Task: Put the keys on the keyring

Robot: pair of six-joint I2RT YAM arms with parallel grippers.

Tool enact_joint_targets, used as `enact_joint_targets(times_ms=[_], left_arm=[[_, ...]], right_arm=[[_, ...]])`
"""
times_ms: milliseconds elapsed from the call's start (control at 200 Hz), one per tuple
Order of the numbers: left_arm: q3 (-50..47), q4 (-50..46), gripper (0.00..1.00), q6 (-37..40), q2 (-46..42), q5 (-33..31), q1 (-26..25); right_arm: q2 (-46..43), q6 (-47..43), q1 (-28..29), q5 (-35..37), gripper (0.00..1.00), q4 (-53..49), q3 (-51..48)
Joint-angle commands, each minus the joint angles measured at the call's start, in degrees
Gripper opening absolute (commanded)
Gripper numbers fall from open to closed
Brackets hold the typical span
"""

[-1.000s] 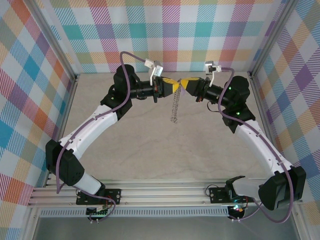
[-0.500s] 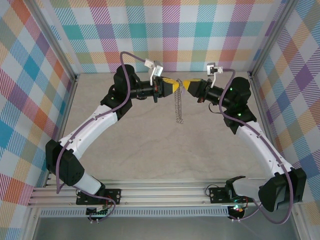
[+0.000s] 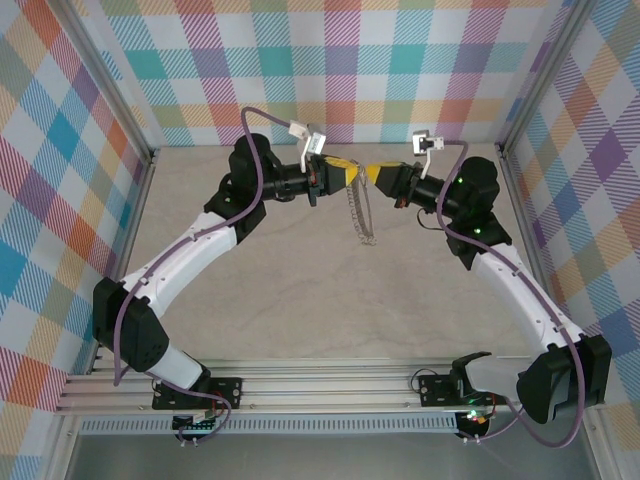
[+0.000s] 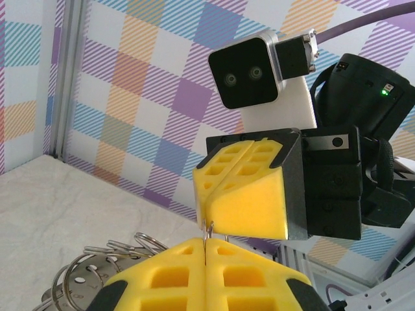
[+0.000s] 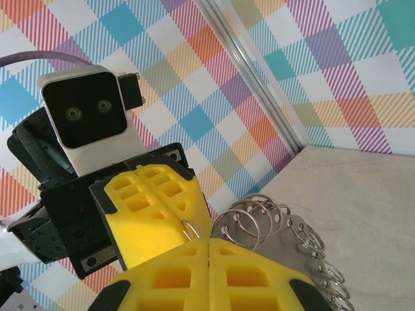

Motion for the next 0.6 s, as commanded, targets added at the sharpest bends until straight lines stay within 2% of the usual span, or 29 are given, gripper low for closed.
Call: enact_joint_targets(times_ms=[0,300,370,435,595], left_arm=[[-0.06,7.07,0.00,-1.41,-2.61,-0.96,-0.60],[-0.46,9.17,0.00,-2.51,-2.28,-3.24,-0.60],[-0.56,9.70,0.00,-2.55,-2.20,-3.86,-0.60],[-0.65,10.40,0.00,-2.78,-2.16,-4.18,-0.58],[-0.48,11.86,0.00,-3.51,-1.52,-4.25,-0.59]], right_arm=[[-0.25,1.00,-0.45,-1.34,0.00,0.91,-0.85],[0.91,1.19,-0.52,-8.56,0.00,0.36,0.33],[-0.41,-0.47,-1.10,-7.41,0.28,-2.51,0.12],[-2.28,0.16,-2.91,-6.16,0.42,-2.30,-1.12],[-5.17,2.66,-7.34,-4.97,0.49,-1.79,-2.51]])
